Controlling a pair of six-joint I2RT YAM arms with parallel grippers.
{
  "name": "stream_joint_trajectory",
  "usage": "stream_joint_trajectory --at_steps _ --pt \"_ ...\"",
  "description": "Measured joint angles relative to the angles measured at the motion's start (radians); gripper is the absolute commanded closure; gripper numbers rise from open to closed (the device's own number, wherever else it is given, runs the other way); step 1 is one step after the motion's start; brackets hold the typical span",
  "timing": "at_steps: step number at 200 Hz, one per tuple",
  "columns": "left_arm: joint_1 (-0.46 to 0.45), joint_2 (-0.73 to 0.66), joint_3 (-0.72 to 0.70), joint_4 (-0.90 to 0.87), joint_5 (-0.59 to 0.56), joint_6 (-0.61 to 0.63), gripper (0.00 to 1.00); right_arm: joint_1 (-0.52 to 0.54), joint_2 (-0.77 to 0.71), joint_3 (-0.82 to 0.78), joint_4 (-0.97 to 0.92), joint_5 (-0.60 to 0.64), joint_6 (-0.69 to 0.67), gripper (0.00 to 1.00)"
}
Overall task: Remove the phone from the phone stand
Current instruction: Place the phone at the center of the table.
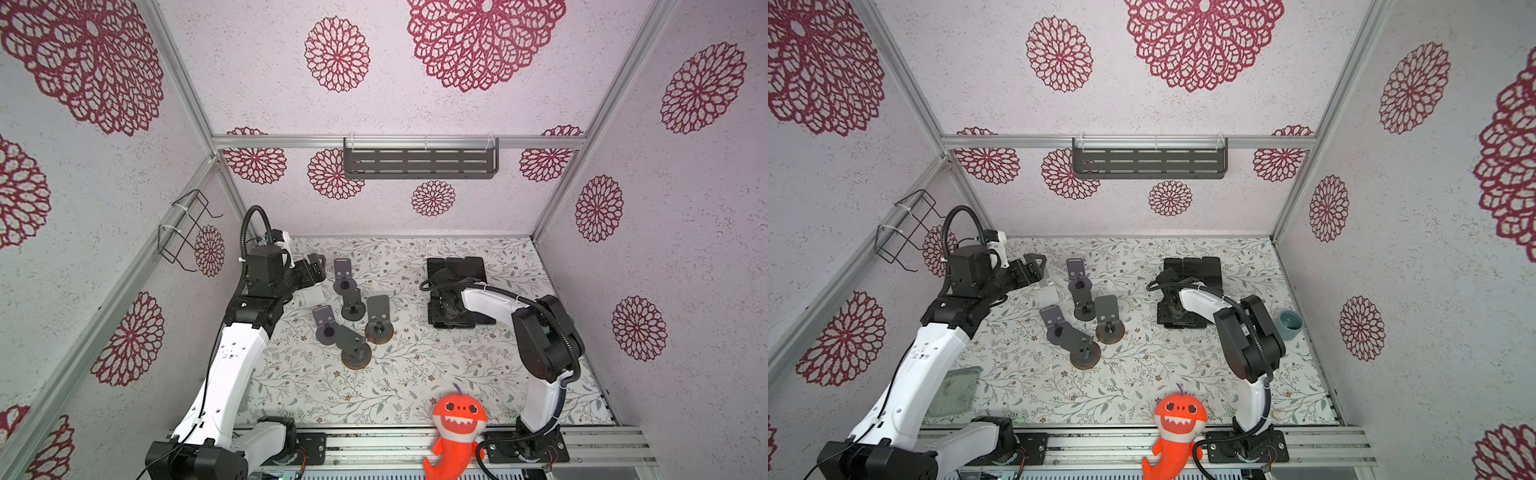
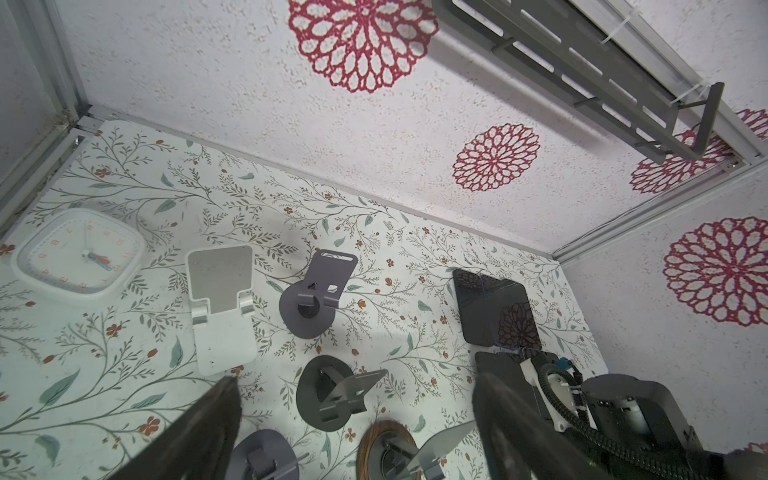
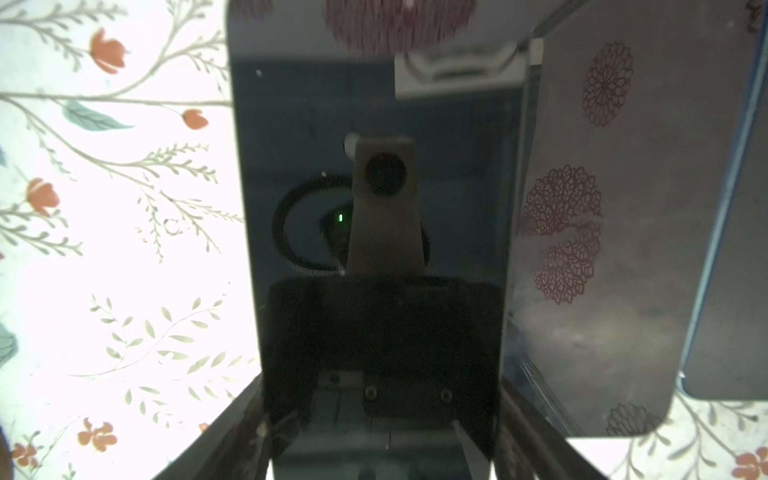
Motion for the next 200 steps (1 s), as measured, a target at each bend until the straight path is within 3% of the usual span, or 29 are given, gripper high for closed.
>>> stream_joint_trajectory --at_steps 66,200 --pt "0.010 -0.001 0.000 0.001 0.012 -0.003 0.09 0.000 0.000 0.000 0.001 0.000 0.000 0.18" --pt "0.029 -0.001 0.000 0.006 0.002 -0.002 0.08 -0.001 -0.044 0.024 -0.003 0.013 -0.010 0.19"
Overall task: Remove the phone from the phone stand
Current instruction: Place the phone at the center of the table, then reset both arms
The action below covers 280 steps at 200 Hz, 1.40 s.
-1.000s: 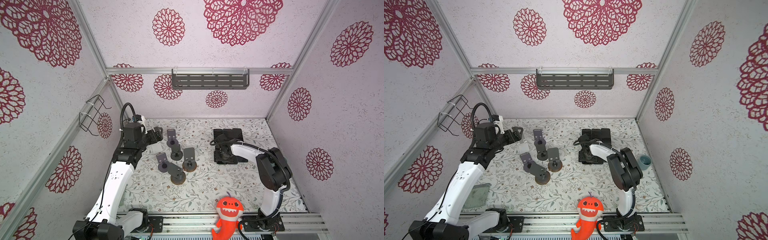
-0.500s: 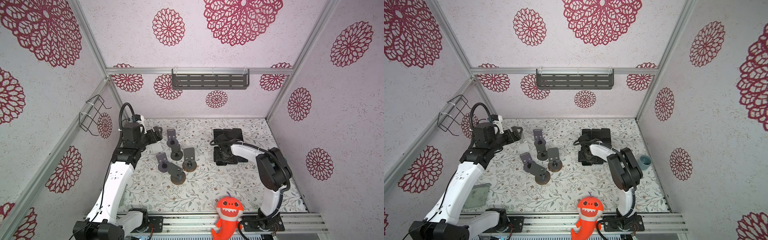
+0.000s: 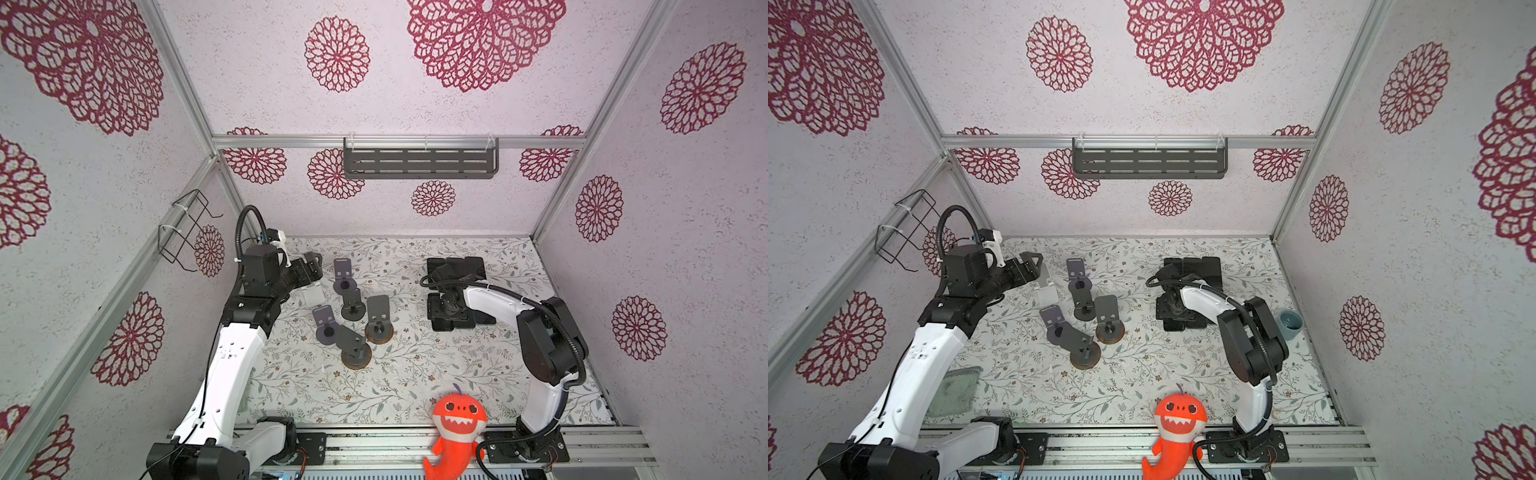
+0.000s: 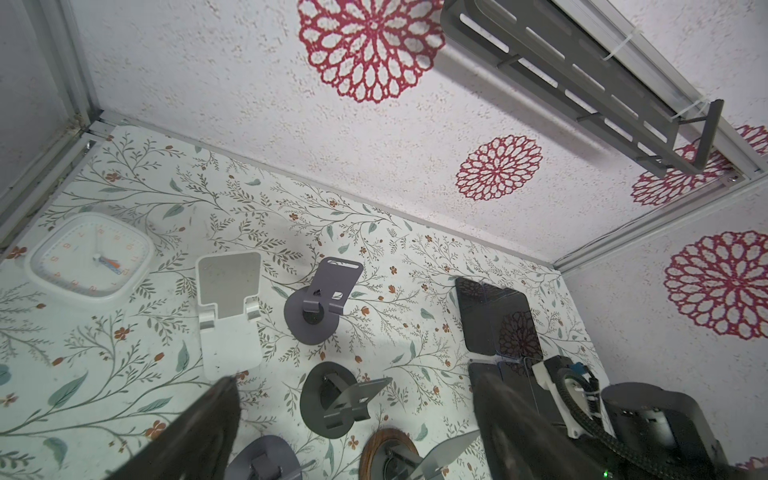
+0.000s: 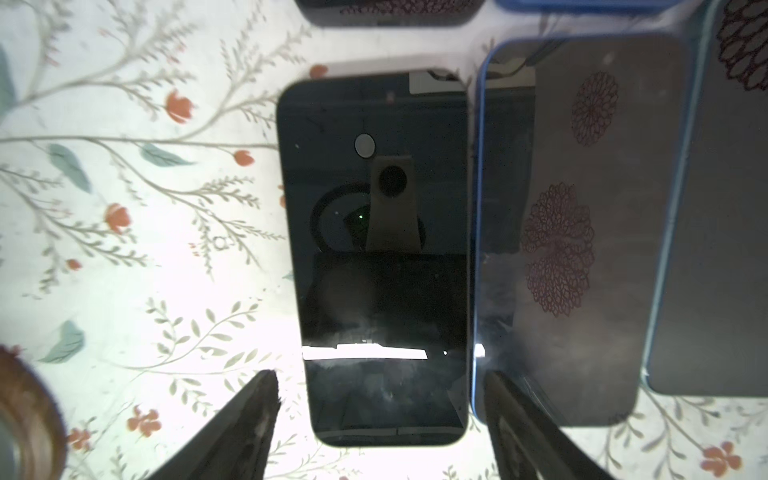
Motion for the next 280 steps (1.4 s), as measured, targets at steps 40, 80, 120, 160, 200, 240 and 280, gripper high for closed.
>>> stream_joint_trajectory --at_steps 40,80,120,160,200,240,280 --pt "0.000 -0.032 -0.031 0.002 -0.070 0.011 0.01 -0.032 -0.120 -0.021 0.047 0.009 -0.035 0.02" --pt "0.000 -0.113 -0.157 0.038 -0.264 0.016 0.02 -0.127 -0.307 -0.127 0.182 0.112 -0.100 0.01" --pt "0.002 -0.129 -0.320 0.093 -0.476 0.028 0.02 -0.250 -0.464 -0.375 0.476 0.235 -0.195 0.01" --pt "0.002 -0.123 -0.446 0.214 -0.634 0.081 0.02 -0.306 -0.492 -0.657 0.783 0.351 -0.312 0.01" --pt "0.017 -0.074 -0.575 0.454 -0.723 0.156 0.02 -0.320 -0.430 -0.766 1.035 0.410 -0.399 0.01" --pt "0.031 0.018 -0.644 0.668 -0.723 0.222 0.02 -0.320 -0.400 -0.847 1.251 0.441 -0.475 0.01" --pt "0.034 0.077 -0.656 0.848 -0.708 0.265 0.02 -0.325 -0.366 -0.915 1.429 0.451 -0.516 0.01"
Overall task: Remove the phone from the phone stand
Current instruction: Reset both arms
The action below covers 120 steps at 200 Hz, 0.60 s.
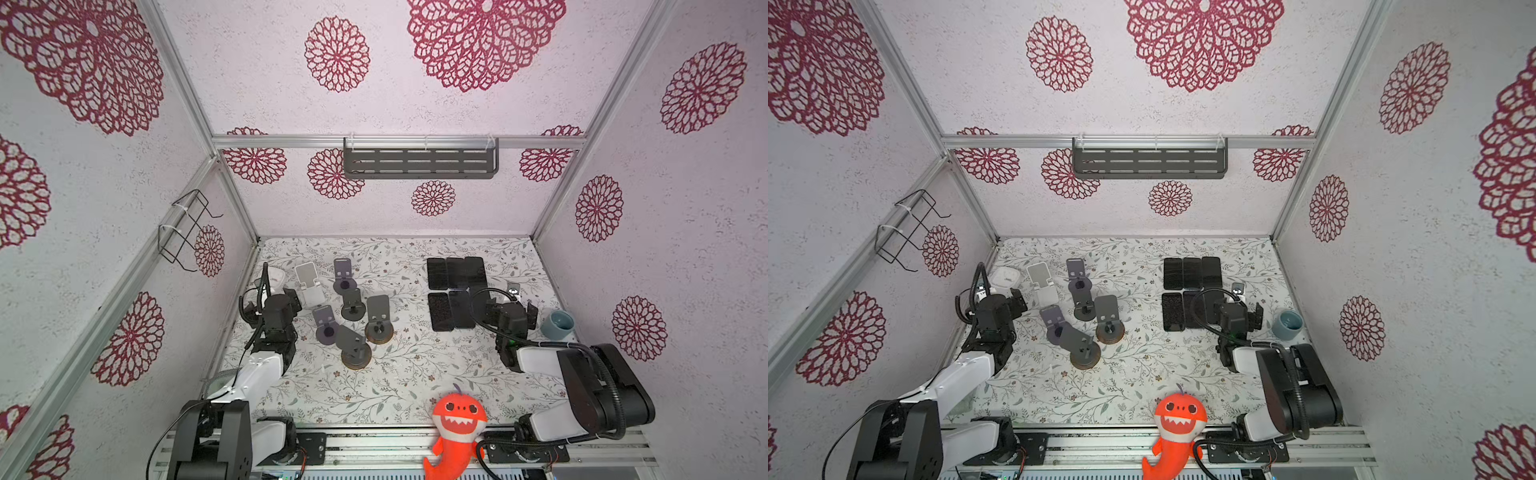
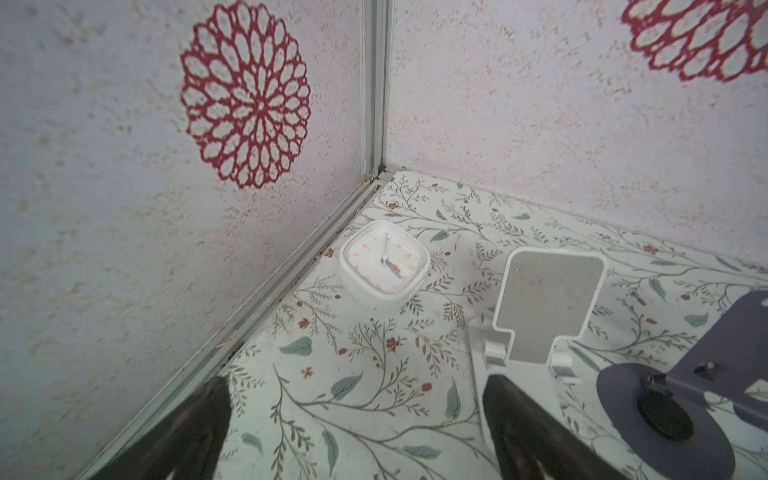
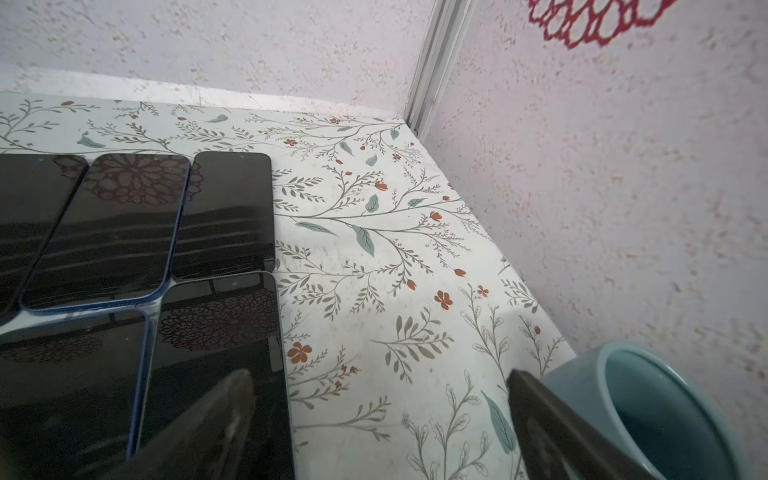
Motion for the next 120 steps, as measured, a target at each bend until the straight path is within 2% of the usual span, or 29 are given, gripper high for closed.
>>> stream_joint_trajectory --at_steps 59,120 --pt "0.011 0.132 -0.035 0.171 0.022 0.029 0.02 -0.014 0.028 -0.066 0.158 -0.006 -0.014 0.01" --pt "0.023 0.190 0.007 0.172 0.085 0.050 0.02 -0.035 0.028 -0.090 0.213 -0.052 -0.014 0.01"
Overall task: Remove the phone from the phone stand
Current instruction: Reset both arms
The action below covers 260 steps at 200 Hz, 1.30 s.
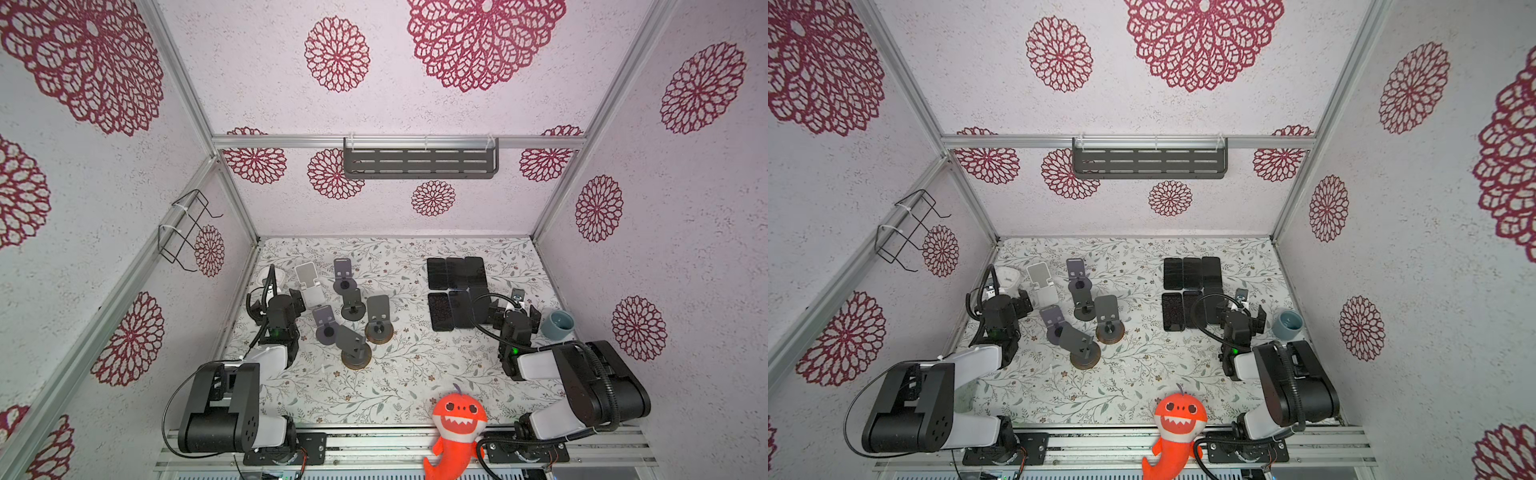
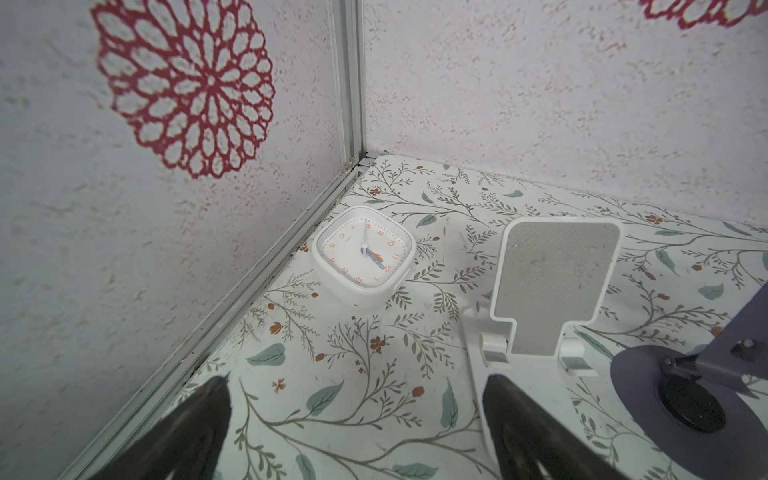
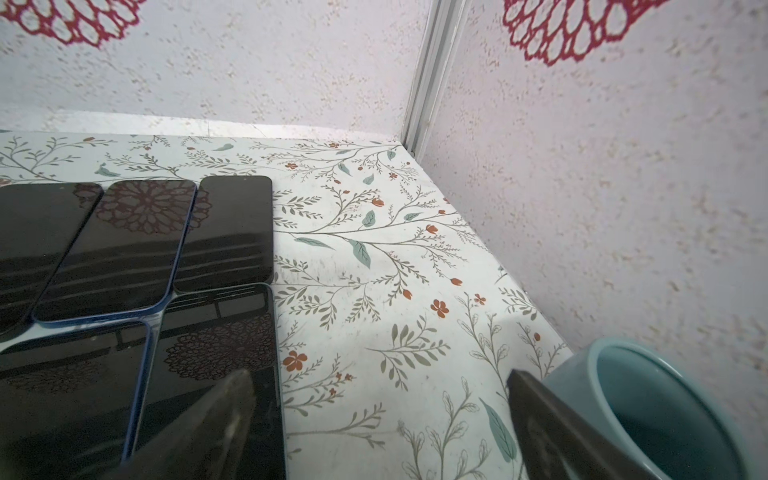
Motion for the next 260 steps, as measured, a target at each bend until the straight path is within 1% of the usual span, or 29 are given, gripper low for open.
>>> stream_joint_trajectory --at_steps 27,42,49,67,93,119,156,260 --pt "0.011 0.047 0.070 -0.029 0.051 0.021 0.02 -0.022 0.000 -0.001 0.008 -0.040 0.003 0.01" --pt "0.014 0.065 0.077 -0.021 0.077 0.033 0.02 -0.040 0.000 -0.007 0.016 -0.064 0.009 0.01" --pt "0.018 0.079 0.065 0.016 0.085 0.038 0.02 -0.049 0.000 -0.012 0.020 -0.078 0.013 0.01" --pt "0.049 0.093 0.036 0.035 0.124 0.033 0.02 -0.068 0.014 -0.041 0.079 -0.103 0.022 0.01" --pt "0.102 0.116 -0.045 0.158 0.163 0.017 0.02 -0.075 0.026 -0.070 0.105 -0.128 0.029 0.01" --pt "0.110 0.131 -0.063 0.185 0.184 0.009 0.02 -0.076 0.029 -0.071 0.122 -0.134 0.036 0.01" --pt "0.110 0.132 -0.063 0.241 0.196 0.006 0.02 -0.080 0.029 -0.066 0.124 -0.132 0.047 0.01" --pt "0.110 0.132 -0.063 0.257 0.202 0.005 0.02 -0.080 0.029 -0.066 0.123 -0.132 0.053 0.01"
